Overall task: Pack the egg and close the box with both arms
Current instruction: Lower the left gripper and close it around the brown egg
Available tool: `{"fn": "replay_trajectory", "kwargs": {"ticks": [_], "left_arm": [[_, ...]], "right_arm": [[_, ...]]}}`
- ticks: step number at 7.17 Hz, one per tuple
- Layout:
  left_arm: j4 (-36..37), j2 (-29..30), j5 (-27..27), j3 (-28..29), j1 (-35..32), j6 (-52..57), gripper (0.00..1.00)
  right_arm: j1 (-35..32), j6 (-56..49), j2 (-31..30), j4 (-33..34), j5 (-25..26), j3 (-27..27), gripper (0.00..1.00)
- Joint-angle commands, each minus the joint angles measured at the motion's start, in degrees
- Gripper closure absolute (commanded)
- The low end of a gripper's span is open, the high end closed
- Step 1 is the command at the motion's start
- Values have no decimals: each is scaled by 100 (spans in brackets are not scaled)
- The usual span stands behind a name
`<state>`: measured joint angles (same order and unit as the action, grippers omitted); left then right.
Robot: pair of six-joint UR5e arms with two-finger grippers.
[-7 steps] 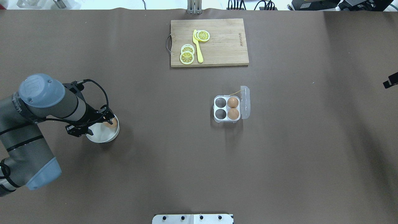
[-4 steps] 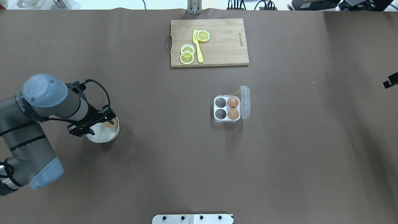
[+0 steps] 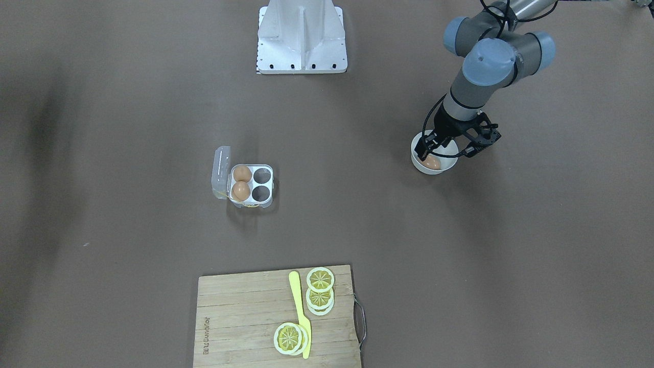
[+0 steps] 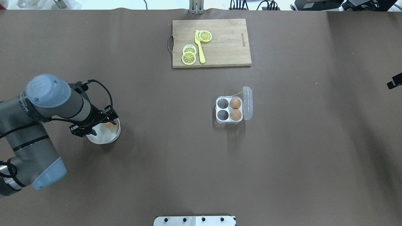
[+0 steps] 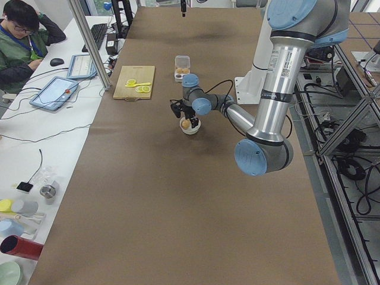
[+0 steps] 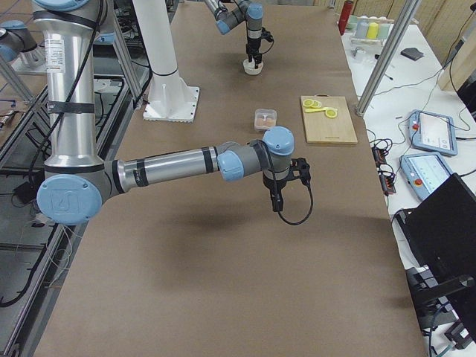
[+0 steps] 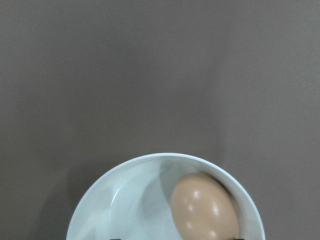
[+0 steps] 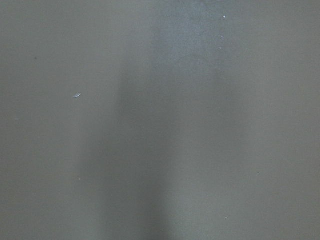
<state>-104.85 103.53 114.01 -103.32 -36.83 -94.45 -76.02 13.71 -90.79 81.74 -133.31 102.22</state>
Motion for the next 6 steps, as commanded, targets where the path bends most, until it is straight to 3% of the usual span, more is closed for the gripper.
{"fn": "replay_trajectory", "kwargs": {"ticks": [1, 3, 5, 6], "left_arm": [[-9, 10, -125, 84, 0, 15, 20], [-17, 9, -125, 93, 9, 15, 20], [-26, 10, -125, 93, 9, 23, 40], [-26, 18, -125, 101, 9, 24, 44]], "right_arm": [[0, 0, 0, 0, -2, 0, 0], [0, 0, 0, 0, -2, 0, 0], [0, 0, 0, 9, 7, 0, 0], [0, 0, 0, 9, 7, 0, 0]]}}
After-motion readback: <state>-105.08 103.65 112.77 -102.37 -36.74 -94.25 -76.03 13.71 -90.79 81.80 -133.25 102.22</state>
